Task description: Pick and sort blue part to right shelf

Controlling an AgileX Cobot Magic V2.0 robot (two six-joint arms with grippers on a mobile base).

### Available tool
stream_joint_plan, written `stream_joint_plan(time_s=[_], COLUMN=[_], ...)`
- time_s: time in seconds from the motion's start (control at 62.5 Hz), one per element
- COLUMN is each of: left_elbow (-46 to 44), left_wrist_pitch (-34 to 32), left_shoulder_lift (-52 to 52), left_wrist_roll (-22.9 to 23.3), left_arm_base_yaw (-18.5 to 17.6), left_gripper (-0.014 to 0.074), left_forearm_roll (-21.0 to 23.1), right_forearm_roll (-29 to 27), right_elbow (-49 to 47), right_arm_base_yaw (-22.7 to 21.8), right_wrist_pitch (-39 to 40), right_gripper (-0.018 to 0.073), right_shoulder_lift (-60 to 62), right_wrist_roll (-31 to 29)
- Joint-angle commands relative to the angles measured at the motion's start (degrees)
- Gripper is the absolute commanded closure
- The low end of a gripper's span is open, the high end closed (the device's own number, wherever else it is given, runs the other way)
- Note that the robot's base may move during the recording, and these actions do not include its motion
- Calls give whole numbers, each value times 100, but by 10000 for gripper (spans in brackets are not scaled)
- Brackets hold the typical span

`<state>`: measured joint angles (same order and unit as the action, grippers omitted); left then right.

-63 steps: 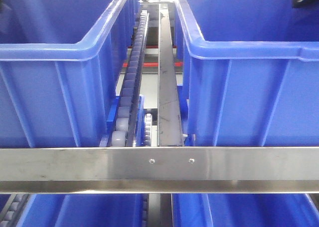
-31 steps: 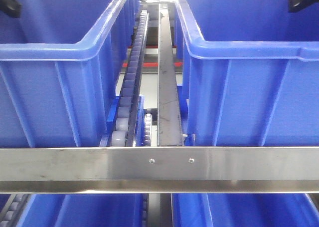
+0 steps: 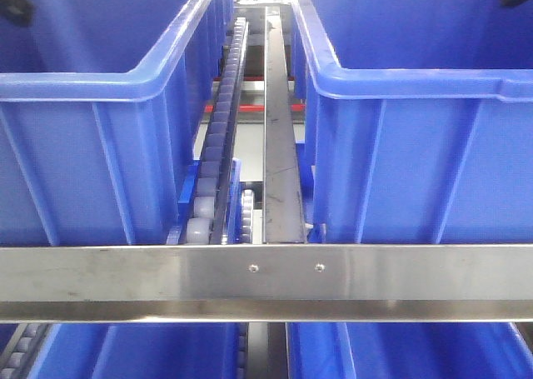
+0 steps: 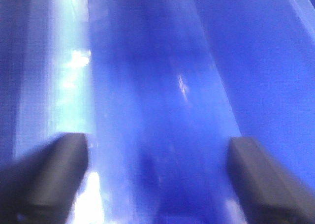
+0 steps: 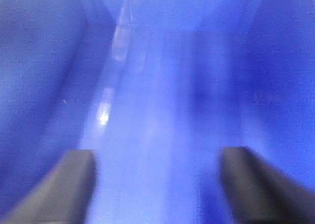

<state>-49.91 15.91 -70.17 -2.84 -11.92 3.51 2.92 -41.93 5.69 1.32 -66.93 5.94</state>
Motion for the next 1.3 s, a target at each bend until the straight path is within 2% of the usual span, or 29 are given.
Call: stream_joint_plan(time_s=[0.0,0.048,0.096,0.128,0.48,0.624,0.72,0.928,1.152,1.28], left_elbow=[-204,-204,-204,-204,-204,-129,59,853,2013,2598], left_wrist_pitch=[-260,-271,-271,-271,-372,-678,-1065,-1250,-1874,-1873], left_shoulder_lift=[186,186,186,186,197,333,568,1487,2800,3635], left_wrist_roll=[6,6,18,18,67,486,525,515,515,515], left_arm_base_yaw=[-21,-21,-21,-21,1,335,557,679,679,679], left_gripper=[388,486,457,445,473,473,473,473,473,473], left_forearm_roll=[11,11,58,164,240,343,343,321,321,321], right_forearm_roll=[-11,-11,-11,-22,-192,-192,-192,-192,46,44], right_elbow=[-209,-209,-209,-209,-203,-192,-188,362,1507,2158], right_arm_base_yaw=[-28,-28,-28,-28,-28,-38,-155,-583,-601,-601], right_wrist_pitch=[327,306,340,354,302,273,323,812,1325,1518], right_gripper=[289,393,491,518,503,503,503,503,503,503], right_shoulder_lift=[279,306,306,306,335,490,640,1188,2049,2651], right_wrist_roll=[-52,-52,-52,-52,-52,-52,-52,-52,-64,-64])
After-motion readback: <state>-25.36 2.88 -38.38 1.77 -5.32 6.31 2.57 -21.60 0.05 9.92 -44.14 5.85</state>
